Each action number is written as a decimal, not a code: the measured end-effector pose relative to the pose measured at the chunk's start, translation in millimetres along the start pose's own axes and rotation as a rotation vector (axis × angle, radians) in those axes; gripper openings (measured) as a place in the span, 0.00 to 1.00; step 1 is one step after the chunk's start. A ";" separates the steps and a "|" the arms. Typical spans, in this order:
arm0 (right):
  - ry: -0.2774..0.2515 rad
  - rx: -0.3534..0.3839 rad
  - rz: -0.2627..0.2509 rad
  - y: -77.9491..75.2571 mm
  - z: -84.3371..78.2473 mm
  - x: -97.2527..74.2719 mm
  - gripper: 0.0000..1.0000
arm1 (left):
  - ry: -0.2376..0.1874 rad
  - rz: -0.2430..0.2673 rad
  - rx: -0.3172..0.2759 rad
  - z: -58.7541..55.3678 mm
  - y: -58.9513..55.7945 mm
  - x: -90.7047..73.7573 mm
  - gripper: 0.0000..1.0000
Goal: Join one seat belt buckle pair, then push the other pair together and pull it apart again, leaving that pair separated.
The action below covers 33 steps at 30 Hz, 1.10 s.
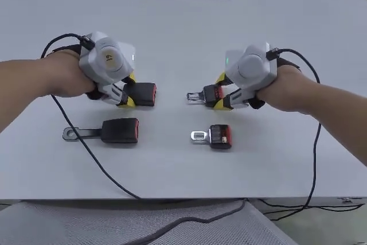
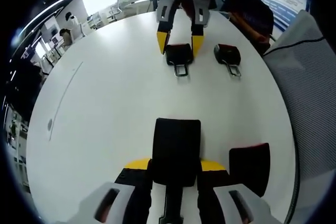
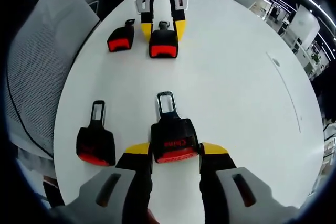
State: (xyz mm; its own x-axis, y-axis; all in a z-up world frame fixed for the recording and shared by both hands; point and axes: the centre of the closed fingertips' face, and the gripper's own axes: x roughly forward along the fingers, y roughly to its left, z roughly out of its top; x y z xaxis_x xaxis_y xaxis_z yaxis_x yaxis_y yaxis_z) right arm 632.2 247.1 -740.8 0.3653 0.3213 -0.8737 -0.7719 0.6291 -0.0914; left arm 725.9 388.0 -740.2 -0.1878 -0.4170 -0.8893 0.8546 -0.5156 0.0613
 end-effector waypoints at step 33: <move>-0.082 0.025 -0.006 5.8 53.7 28.7 0.32 | 0.000 -0.001 -0.018 -0.8 -0.2 0.0 0.33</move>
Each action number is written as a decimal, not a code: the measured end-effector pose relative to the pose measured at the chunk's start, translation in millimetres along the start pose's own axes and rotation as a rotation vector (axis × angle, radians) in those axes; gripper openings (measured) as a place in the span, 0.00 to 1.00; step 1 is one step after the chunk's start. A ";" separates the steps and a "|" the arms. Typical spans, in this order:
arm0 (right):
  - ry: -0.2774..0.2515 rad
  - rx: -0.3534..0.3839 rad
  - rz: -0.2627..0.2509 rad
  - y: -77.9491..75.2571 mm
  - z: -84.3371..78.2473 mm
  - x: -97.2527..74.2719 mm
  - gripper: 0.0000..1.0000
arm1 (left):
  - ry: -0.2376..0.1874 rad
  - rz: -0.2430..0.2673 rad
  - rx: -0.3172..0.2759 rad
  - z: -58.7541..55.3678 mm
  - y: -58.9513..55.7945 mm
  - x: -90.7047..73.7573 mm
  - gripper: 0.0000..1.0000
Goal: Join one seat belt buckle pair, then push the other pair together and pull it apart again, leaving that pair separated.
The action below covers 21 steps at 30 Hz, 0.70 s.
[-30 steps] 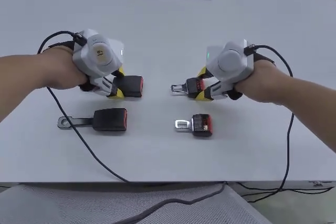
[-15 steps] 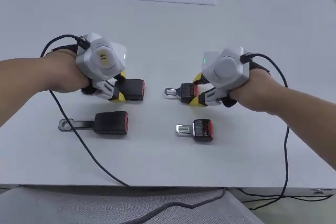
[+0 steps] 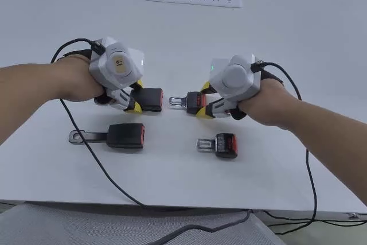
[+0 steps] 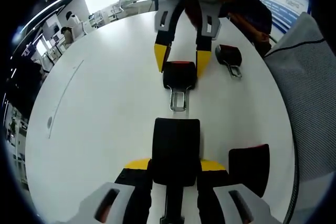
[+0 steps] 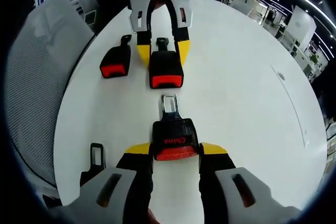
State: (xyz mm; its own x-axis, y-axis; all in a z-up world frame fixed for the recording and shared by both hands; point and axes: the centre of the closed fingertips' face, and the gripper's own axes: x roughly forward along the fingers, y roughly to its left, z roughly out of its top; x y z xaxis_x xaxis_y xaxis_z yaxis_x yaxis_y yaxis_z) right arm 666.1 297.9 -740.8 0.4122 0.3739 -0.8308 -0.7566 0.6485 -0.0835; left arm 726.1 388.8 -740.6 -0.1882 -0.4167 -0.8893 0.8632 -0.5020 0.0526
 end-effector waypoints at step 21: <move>-0.020 -0.044 -0.009 -1.5 19.8 15.4 0.32 | -0.007 -0.004 -0.017 -0.6 1.3 0.8 0.33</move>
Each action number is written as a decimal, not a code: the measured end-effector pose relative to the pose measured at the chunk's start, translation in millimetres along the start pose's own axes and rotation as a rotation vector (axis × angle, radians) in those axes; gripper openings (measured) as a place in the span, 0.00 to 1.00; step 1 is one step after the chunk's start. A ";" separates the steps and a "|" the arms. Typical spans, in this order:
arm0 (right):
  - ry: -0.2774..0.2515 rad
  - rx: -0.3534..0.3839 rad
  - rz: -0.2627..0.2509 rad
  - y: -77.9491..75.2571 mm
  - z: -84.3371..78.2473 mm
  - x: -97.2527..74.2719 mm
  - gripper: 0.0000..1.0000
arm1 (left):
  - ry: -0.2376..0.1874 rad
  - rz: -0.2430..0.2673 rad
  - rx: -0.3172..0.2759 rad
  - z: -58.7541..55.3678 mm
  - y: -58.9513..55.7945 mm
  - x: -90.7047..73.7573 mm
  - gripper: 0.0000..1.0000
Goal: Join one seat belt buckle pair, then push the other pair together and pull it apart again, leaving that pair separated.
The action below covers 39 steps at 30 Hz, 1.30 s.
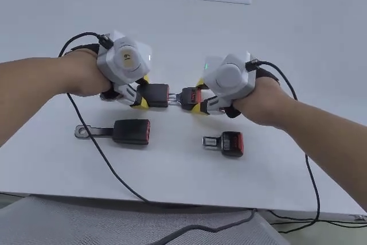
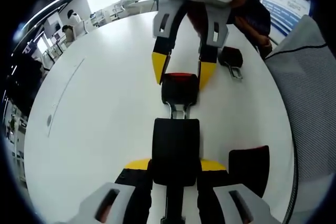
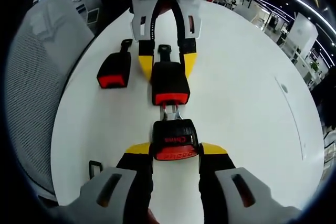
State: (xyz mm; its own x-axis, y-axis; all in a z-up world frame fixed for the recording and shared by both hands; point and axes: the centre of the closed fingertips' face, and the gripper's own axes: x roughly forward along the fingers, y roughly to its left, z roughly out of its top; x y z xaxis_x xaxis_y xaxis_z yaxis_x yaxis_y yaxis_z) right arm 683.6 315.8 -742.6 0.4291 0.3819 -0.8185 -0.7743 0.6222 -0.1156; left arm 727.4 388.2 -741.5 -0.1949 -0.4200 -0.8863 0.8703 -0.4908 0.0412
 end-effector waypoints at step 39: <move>0.027 -0.019 0.016 2.0 21.7 13.7 0.29 | -0.006 -0.029 0.032 0.2 -6.0 -1.1 0.31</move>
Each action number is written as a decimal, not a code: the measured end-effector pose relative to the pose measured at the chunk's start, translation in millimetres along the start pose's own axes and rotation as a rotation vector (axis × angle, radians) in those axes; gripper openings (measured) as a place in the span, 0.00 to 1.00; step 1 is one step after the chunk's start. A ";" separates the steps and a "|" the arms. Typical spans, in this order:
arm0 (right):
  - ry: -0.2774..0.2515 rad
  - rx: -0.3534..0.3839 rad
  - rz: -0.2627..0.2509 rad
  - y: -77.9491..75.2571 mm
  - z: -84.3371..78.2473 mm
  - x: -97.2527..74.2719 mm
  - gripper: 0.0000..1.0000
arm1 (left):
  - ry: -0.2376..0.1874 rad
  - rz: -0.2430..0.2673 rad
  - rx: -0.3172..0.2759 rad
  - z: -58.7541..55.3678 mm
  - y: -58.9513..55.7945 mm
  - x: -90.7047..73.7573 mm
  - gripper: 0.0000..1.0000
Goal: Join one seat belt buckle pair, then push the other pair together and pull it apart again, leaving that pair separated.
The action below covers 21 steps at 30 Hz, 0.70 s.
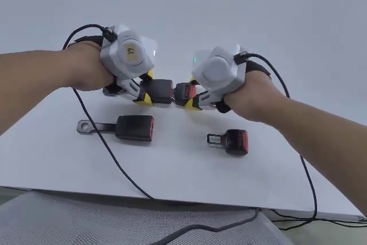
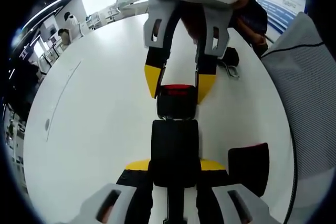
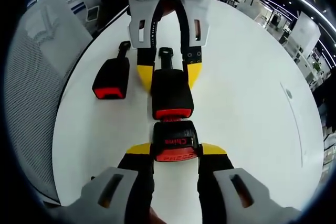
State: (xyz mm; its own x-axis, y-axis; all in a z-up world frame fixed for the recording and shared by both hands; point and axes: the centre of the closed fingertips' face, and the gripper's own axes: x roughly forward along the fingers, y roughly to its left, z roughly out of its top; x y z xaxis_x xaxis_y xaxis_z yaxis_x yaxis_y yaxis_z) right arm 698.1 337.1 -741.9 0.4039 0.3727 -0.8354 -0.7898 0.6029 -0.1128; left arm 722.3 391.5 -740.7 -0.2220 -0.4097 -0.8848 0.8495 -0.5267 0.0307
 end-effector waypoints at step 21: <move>0.023 0.016 0.012 1.2 -6.9 -4.4 0.28 | 0.036 -0.005 -0.034 -4.9 6.0 -1.2 0.30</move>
State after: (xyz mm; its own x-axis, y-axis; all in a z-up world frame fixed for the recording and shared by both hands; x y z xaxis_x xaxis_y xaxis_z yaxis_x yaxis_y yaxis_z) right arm 692.2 331.3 -742.1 0.3837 0.3636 -0.8489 -0.7871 0.6096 -0.0946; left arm 730.0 392.5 -741.7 -0.2094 -0.3794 -0.9012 0.8643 -0.5028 0.0108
